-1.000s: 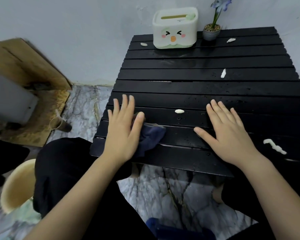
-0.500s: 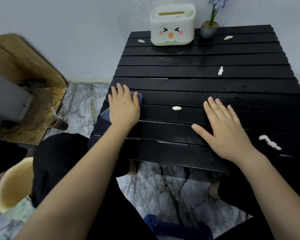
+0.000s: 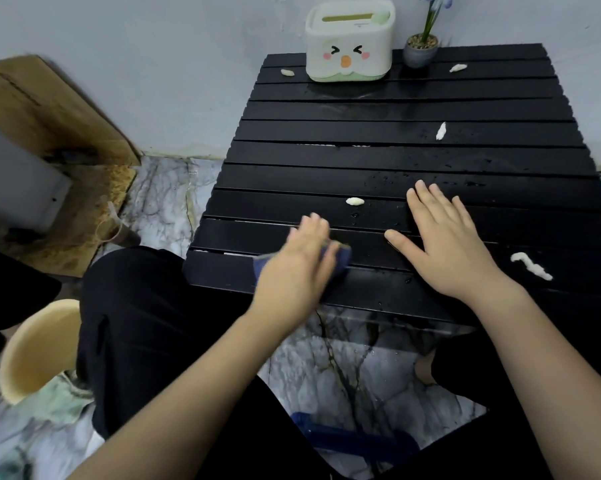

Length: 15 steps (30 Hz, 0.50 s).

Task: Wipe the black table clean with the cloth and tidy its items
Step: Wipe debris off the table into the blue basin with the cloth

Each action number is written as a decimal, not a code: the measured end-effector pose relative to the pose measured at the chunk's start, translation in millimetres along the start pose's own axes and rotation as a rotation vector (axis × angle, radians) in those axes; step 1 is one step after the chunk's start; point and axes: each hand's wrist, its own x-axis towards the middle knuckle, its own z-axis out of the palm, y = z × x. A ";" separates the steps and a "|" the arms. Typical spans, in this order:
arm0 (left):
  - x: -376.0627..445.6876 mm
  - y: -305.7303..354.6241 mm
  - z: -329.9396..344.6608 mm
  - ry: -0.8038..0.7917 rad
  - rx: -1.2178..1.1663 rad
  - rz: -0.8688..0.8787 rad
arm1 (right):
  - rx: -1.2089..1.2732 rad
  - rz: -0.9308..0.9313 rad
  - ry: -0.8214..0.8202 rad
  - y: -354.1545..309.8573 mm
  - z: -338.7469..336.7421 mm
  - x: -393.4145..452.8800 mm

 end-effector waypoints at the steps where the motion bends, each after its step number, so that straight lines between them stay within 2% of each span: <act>1: 3.2 -11.2 -8.1 0.091 -0.011 -0.067 | 0.005 -0.001 -0.008 0.3 -1.1 -0.6; 3: 7.8 -42.3 -20.7 0.216 0.040 -0.225 | 0.006 -0.005 -0.013 1.0 -3.1 -2.6; 7: 7.5 -71.8 -14.5 0.157 0.345 -0.500 | 0.008 0.004 -0.017 0.4 -5.1 -7.3; 11: 29.0 -64.0 -0.3 0.214 0.368 -0.511 | 0.015 0.013 -0.019 0.2 -6.8 -9.7; 15: 61.9 -47.6 11.9 0.178 0.355 -0.510 | 0.026 0.010 -0.029 1.5 -8.4 -9.6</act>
